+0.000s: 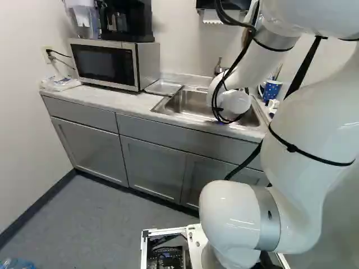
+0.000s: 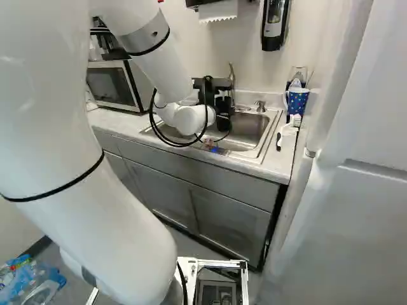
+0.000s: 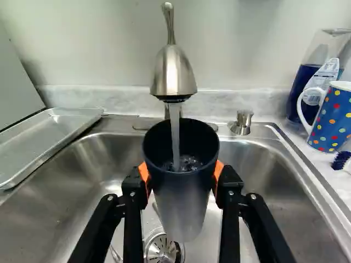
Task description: Rinse the cup and place it in the tray
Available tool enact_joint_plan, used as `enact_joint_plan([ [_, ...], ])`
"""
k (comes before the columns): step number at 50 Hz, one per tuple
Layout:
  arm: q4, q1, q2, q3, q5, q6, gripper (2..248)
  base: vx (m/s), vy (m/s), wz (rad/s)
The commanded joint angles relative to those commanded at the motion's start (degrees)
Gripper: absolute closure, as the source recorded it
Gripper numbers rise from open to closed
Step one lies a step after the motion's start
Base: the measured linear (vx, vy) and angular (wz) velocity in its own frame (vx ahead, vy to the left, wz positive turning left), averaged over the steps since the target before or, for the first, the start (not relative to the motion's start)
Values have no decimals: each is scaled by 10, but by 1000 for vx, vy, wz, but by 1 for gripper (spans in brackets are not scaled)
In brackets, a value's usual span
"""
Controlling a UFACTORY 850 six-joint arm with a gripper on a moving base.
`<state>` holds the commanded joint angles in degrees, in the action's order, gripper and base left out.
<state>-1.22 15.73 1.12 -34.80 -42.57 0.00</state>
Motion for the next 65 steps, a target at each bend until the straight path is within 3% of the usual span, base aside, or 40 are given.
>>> enact_joint_plan([
  [65,0,0,0,0,0,0,125,0,0,0],
])
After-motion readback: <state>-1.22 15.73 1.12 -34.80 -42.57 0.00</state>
